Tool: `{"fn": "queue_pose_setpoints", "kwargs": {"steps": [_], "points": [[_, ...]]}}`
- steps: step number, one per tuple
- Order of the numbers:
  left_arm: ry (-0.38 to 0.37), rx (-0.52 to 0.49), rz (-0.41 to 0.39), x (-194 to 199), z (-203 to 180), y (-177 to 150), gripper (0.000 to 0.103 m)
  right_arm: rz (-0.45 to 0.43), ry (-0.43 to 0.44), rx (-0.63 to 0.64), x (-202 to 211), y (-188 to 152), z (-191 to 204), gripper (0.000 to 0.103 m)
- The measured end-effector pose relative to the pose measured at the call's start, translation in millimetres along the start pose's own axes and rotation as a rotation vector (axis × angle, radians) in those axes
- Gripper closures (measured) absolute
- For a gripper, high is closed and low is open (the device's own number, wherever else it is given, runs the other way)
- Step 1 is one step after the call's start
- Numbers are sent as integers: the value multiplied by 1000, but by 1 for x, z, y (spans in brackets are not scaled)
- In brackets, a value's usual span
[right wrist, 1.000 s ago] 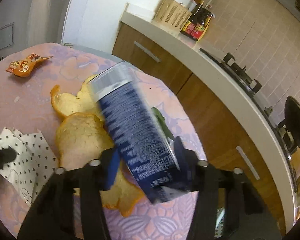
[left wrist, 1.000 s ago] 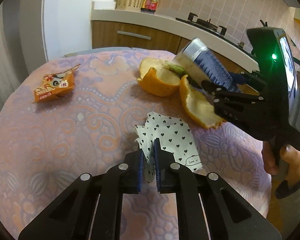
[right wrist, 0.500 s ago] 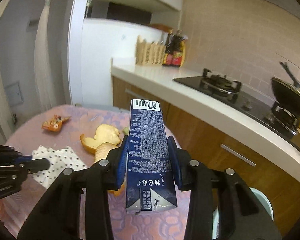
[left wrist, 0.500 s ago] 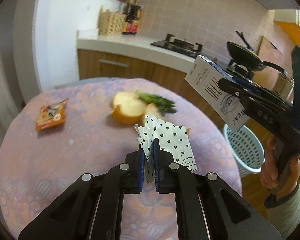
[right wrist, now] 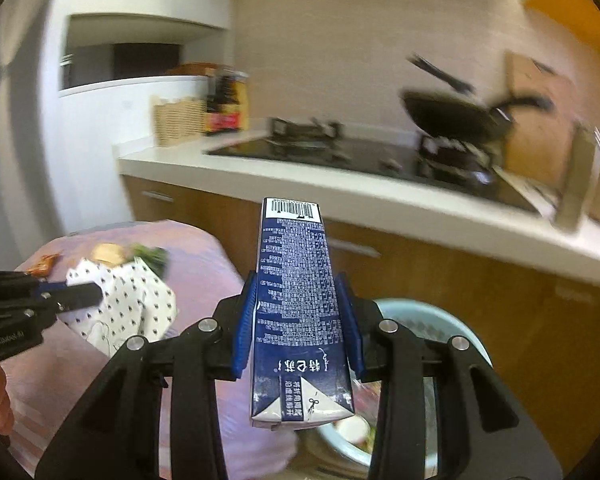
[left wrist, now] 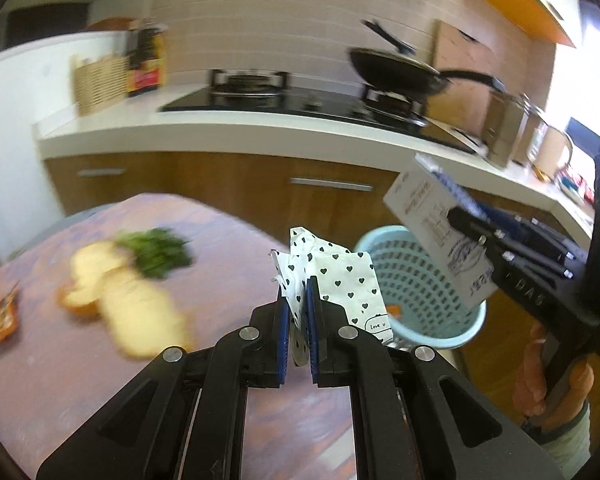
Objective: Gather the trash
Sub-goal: 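Carry the napkin and milk carton to the wastebasket and release both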
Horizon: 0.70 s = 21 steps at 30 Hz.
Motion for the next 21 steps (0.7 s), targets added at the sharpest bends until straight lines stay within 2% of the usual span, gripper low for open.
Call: {"fn": "queue_pose_setpoints", "kwargs": {"steps": [4, 9, 15, 21], "points": [[-19, -70, 7, -22, -50, 8, 97, 52, -57, -114, -6, -30, -56, 68], [-6, -151, 20, -55, -104, 11, 97, 126, -123, -210, -23, -64, -105, 68], [20, -216, 42, -84, -143, 6, 97, 165, -149, -309, -34, -95, -146, 68], [32, -252, 51, -99, -162, 1, 97, 182, -150, -354, -39, -110, -168, 68]]}}
Point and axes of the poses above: each gripper's, at about its wrist camera, not at the fingertips, and x roughly against the way its jaws point, z to its left, y to its top, the point moved 7 cm from there along -x, roughly the way its jaws point, and after that the axes turned 14 degrees about y, right-handed, at the moved point
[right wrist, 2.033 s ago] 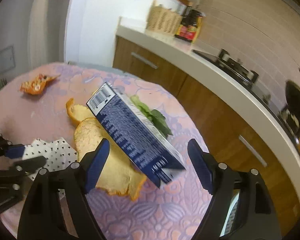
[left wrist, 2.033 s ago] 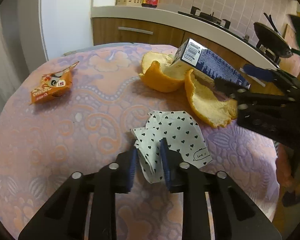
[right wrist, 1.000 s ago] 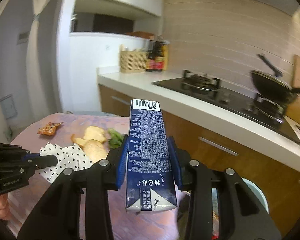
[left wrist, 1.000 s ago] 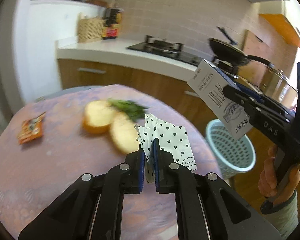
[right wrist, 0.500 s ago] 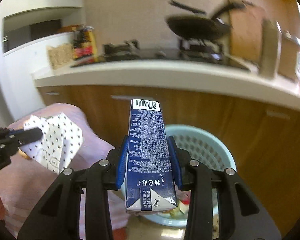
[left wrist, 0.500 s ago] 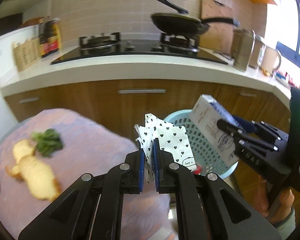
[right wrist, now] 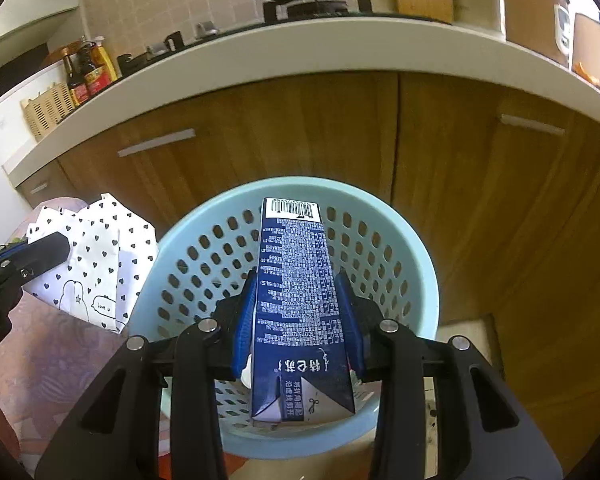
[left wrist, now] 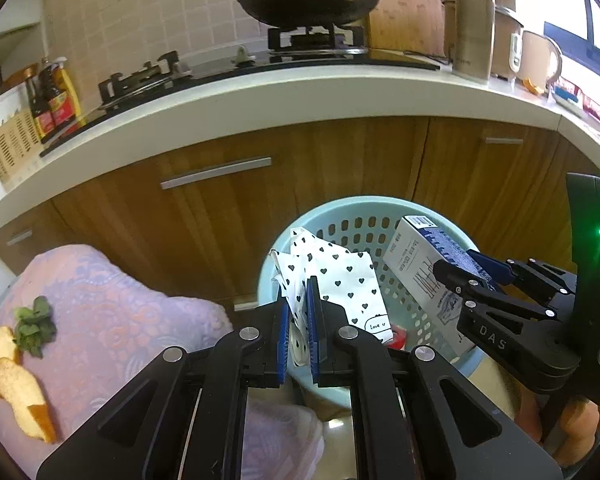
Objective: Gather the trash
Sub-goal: 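Carry the napkin and milk carton to the wastebasket and release both, then grasp an orange peel with the left tool while the right tool grasps another peel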
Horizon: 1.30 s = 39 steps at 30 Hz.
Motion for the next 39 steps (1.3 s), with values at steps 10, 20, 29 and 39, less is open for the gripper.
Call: {"fn": "queue_pose_setpoints", "kwargs": {"steps": [10, 20, 29, 39], "points": [[13, -27, 8, -11, -14, 0, 93, -4, 1, -35, -1, -7, -13, 50], [32, -14, -8, -6, -4, 0, 57, -42, 5, -42, 26, -2, -9, 50], [21, 122, -67, 44, 62, -4, 57, -105, 99, 45, 58, 17, 59, 50], [112, 313, -114, 98, 185, -33, 56, -107, 263, 248, 56, 13, 209, 50]]}}
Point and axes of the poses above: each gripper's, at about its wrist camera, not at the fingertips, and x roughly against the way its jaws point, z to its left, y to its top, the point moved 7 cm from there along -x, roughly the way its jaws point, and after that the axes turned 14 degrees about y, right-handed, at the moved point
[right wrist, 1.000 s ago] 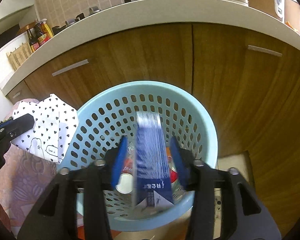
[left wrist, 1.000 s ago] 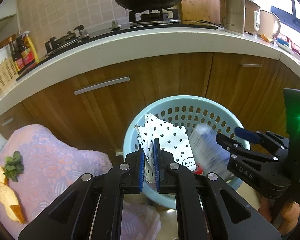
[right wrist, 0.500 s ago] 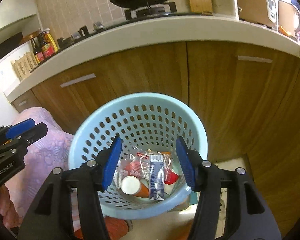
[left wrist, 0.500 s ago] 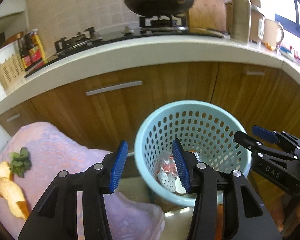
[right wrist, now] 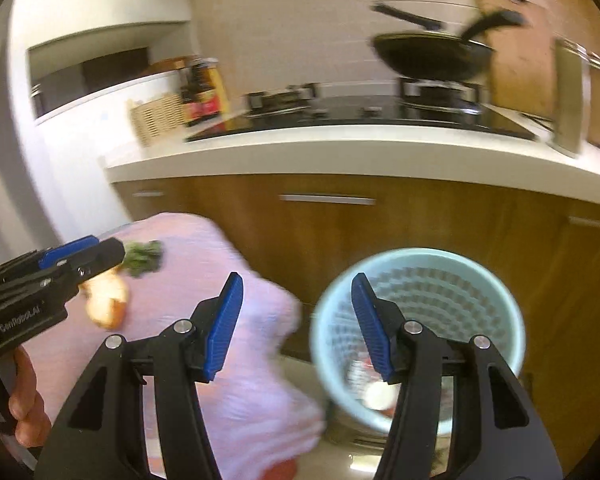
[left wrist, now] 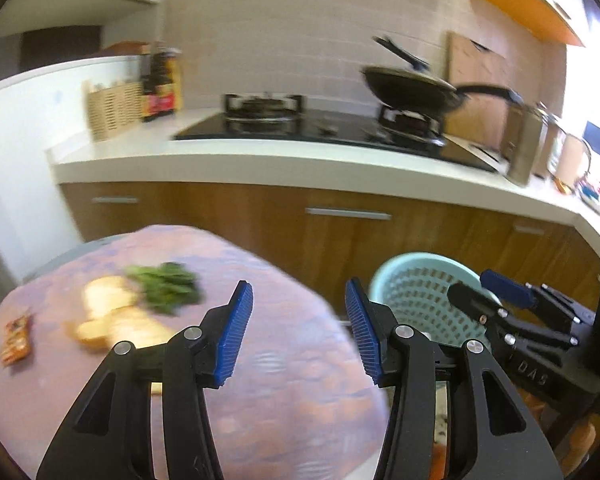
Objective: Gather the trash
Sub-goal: 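Grasp an orange peel with the left tool while the right tool grasps another peel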
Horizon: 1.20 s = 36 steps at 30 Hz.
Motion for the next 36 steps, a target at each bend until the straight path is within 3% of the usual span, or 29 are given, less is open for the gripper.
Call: {"fn": "queue_pose_setpoints", "kwargs": {"steps": [9, 15, 20, 26, 34, 36], "points": [[156, 219, 14, 2, 147, -6, 48, 71, 112, 78, -63, -6, 91, 50], [213, 310, 70, -25, 219, -19, 48, 124, 143, 121, -105, -14, 130, 50], [172, 341, 137, -60, 237, -24, 48, 157, 147, 121, -131, -23, 138, 50], [92, 330, 201, -102, 226, -23, 48, 176, 154, 125, -146, -22, 145, 50], [77, 281, 317, -145, 211, -53, 48, 260, 132, 173, -166, -34, 152, 50], [100, 247, 305, -144, 207, -56, 48, 288, 124, 168, -171, -36, 151, 50]]}}
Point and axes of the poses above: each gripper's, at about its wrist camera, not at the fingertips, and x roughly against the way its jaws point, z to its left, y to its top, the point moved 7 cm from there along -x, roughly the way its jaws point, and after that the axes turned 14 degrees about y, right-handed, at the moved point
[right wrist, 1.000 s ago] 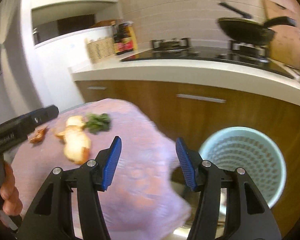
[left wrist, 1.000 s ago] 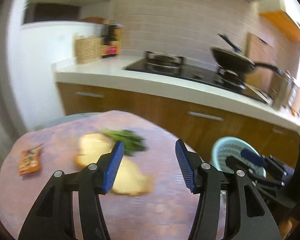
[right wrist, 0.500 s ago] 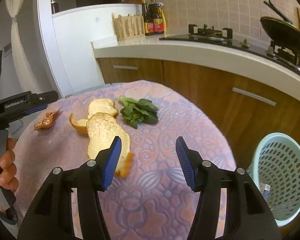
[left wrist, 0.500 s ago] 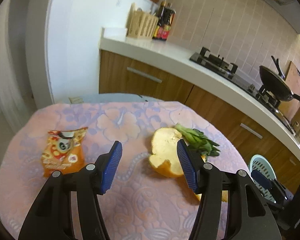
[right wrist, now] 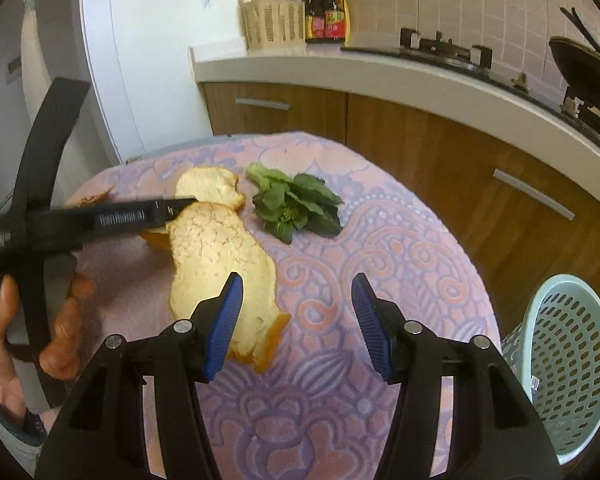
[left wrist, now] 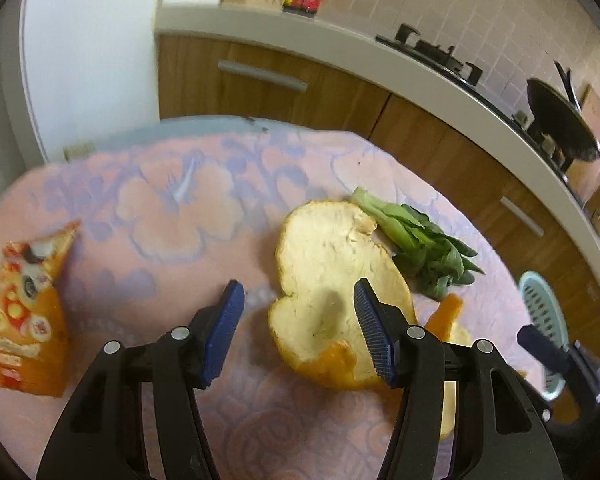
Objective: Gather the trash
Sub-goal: 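Grasp an orange peel with the left tool while the right tool grasps another peel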
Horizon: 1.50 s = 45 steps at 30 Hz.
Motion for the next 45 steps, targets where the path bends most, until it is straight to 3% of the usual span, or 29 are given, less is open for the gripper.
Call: {"fn": "queue_pose_setpoints", "kwargs": {"steps": [4, 9, 11, 13, 15, 17, 20, 24, 26, 32, 34, 36, 38, 39, 40, 42, 43, 45], "points": [[-2, -40, 1, 4, -6, -7, 47, 54, 14, 4, -10, -5, 1, 50], [-72, 3, 9, 5, -1, -6, 48, 133, 47, -2, -22, -12, 4, 50], [-92, 13, 10, 5, 0, -4, 50, 137, 65, 5, -23, -13, 8, 57], [-100, 1, 10, 4, -3, -3, 50, 139, 78, 28, -23, -14, 14, 72], [-111, -28, 15, 3, -10, -4, 50, 133, 54, 62, -21, -15, 20, 78], [-107, -57, 16, 2, -15, -5, 50, 116, 25, 77, -16, -16, 21, 90], [-100, -64, 20, 5, -14, -9, 52, 104, 27, 33, -7, -20, 15, 91], [-70, -60, 23, 6, -9, -11, 74, 66, -12, -5, 15, -30, 5, 93], [-62, -54, 30, 6, -6, -11, 95, 52, -30, -34, 29, -37, 0, 95], [-151, -52, 68, 12, -1, -15, 100, 54, -71, -34, 47, -49, -4, 95], [-194, -81, 83, 14, -2, -17, 99, 65, -62, -36, 45, -49, -5, 95], [-170, -69, 53, 18, 2, -11, 93, 63, -38, -46, 45, -48, -8, 94], [-139, -49, -3, 23, 6, -3, 67, 67, -19, -59, 44, -47, -10, 91], [-135, -45, -19, 23, 5, 1, 46, 70, -14, -63, 43, -46, -11, 89], [-134, -39, -25, 23, 5, 4, 40, 70, -12, -63, 42, -44, -10, 83], [-146, -35, -8, 17, -1, 9, 40, 64, -4, -45, 42, -40, -8, 61], [-145, -40, 6, 13, -5, 11, 40, 54, -11, -34, 42, -38, -7, 41], [-131, -66, 37, 2, -14, 7, 40, 39, -31, -6, 42, -34, -4, 39]]}}
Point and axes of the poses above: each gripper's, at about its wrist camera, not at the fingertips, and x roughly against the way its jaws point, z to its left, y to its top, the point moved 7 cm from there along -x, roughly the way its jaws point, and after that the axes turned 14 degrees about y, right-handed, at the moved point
